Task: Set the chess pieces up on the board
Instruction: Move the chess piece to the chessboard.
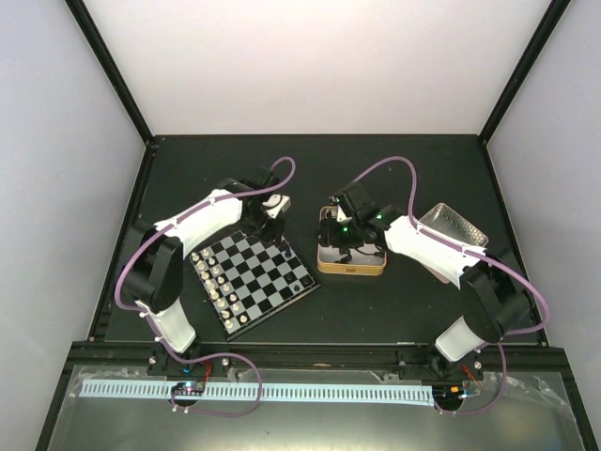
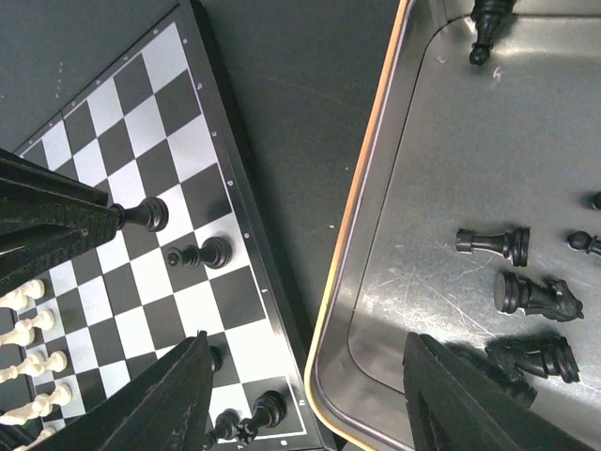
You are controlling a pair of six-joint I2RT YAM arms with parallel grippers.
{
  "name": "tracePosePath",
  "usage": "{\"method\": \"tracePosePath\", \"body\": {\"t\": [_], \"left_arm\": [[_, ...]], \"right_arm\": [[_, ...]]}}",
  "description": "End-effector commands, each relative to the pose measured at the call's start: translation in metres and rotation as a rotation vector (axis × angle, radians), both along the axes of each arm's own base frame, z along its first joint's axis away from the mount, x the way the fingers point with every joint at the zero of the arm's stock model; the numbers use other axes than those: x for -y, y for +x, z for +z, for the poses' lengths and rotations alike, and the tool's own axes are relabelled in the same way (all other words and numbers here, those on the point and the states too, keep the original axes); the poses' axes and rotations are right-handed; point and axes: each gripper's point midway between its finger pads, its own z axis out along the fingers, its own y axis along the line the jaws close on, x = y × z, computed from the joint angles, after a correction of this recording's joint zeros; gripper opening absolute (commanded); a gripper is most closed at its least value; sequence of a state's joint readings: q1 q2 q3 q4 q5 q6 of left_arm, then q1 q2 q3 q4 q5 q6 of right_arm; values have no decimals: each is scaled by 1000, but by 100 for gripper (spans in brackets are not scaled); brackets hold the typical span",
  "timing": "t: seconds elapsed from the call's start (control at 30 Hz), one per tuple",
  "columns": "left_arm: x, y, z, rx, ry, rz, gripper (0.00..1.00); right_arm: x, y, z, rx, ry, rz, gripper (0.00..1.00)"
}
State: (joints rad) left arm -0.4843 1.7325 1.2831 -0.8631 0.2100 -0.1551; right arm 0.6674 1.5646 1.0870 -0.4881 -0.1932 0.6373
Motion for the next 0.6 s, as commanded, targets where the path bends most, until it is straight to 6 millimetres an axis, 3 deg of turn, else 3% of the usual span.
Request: {"method": "tracePosePath", "body": {"t": [0.0, 0.17, 0.57], "left_arm": [[4, 2, 0, 1, -32, 5, 7], [-5, 1, -2, 3, 0, 34, 7], [-34, -18, -9, -17, -13, 109, 7]], "right_arm": [[-3, 3, 4, 7, -13, -5, 56], [-14, 2, 4, 25, -63, 45, 53], [-78, -15, -13, -38, -52, 195, 49]]}}
